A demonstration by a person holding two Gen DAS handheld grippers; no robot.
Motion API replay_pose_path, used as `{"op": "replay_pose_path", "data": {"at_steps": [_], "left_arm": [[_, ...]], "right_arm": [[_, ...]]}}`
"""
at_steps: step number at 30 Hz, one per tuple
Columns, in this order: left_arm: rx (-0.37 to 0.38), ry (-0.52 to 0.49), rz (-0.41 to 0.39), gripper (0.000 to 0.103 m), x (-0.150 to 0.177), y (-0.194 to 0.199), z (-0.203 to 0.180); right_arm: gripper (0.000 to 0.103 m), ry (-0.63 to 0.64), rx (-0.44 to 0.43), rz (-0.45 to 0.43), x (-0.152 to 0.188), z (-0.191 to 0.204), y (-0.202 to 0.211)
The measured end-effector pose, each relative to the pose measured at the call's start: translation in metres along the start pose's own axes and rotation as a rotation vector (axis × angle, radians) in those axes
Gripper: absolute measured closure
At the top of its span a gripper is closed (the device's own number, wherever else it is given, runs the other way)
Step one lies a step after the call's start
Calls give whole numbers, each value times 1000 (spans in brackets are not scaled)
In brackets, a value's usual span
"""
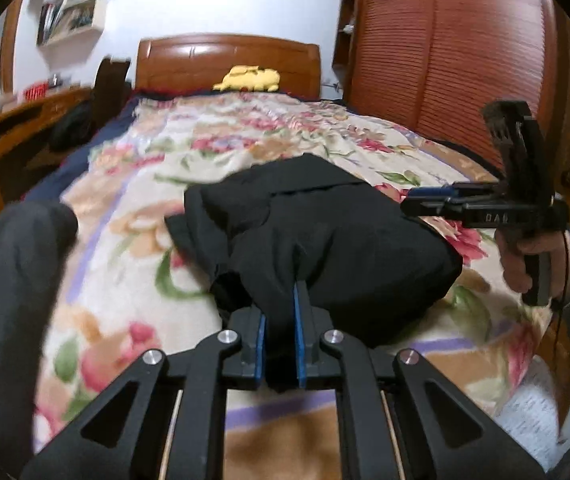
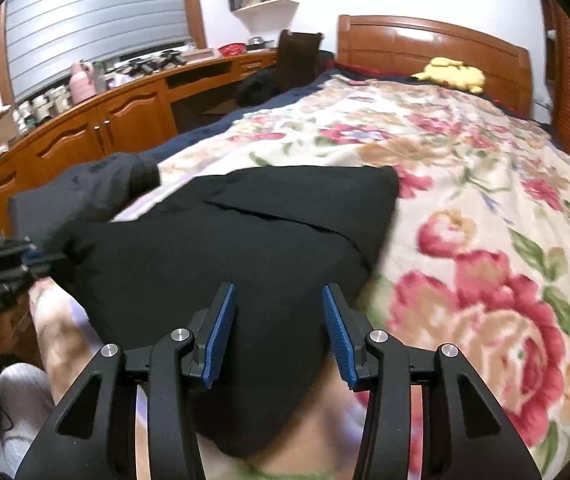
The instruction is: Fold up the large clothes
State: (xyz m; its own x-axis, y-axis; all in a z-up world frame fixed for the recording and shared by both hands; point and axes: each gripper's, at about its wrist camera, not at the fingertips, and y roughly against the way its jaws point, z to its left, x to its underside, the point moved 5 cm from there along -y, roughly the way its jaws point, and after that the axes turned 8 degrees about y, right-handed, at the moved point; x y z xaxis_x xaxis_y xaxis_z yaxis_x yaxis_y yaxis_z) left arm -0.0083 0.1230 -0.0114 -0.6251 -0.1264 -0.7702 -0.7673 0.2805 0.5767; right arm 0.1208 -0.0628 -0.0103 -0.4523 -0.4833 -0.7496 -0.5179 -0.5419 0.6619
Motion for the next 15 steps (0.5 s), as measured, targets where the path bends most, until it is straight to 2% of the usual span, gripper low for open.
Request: {"op": "replay_pose_path", "data": {"at_steps": [4, 10, 15], "left_arm": [[0, 38, 43, 86, 8, -3, 3], [-45, 10, 67, 72, 21, 11, -1], [-44, 22, 83, 63, 35, 19, -1]], "right_arm": [[57, 53, 27, 55, 11, 10, -23], [56, 22, 8, 40, 19, 1, -23], [53, 4, 14, 40, 16, -6, -22]]}}
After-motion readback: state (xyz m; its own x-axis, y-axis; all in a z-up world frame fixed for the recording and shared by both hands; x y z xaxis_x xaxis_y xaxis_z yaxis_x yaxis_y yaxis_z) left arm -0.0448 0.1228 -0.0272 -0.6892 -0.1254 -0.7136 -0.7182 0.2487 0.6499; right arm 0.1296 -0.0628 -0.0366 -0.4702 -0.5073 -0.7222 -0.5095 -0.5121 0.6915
